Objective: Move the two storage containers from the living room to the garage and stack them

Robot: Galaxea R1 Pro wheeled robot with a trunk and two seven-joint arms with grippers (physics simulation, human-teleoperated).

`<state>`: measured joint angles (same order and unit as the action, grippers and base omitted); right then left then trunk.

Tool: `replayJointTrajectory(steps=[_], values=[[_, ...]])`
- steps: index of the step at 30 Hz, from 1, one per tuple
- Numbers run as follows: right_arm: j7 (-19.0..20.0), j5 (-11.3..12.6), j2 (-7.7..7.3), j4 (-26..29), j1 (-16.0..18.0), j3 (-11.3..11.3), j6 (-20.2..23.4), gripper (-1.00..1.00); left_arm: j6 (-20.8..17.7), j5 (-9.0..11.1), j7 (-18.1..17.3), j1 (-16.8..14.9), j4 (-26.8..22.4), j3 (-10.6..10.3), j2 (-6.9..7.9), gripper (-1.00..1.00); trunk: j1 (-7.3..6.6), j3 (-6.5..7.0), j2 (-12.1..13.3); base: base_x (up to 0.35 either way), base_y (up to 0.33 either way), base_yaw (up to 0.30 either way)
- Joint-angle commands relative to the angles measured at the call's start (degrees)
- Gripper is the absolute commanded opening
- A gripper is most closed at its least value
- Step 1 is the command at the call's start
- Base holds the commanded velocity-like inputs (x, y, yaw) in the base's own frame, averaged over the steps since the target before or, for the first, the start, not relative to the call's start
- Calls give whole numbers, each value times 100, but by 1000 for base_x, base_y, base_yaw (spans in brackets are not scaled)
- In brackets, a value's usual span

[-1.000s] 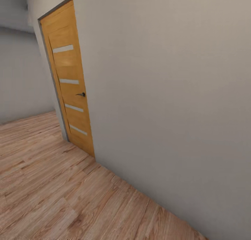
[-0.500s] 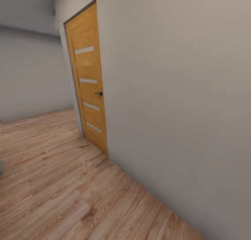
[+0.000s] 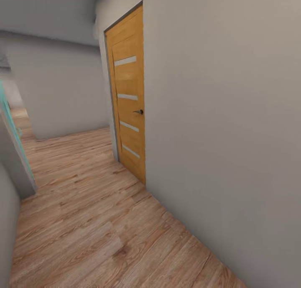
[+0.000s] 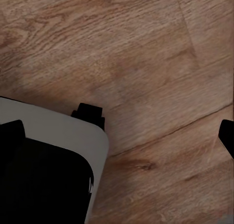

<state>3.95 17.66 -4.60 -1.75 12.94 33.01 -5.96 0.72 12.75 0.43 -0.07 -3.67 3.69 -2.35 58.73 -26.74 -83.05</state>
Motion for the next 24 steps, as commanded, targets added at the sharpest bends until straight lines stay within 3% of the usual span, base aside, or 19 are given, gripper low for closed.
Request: replayJointTrajectory(steps=[1,10,24], values=[[26,61,0,-18,7,39,-36,100,8,32,6,-1,-3,35,-3,100,0,-5,-3,0,0,300],[-158,61,-2,-18,7,39,-38,100,0,295,22,-1,3,35,-7,100,0,-5,-3,0,0,300],[-210,53,1,-18,7,39,-28,100,7,340,19,-1,-3,35,-3,100,0,-5,-3,5,0,300]])
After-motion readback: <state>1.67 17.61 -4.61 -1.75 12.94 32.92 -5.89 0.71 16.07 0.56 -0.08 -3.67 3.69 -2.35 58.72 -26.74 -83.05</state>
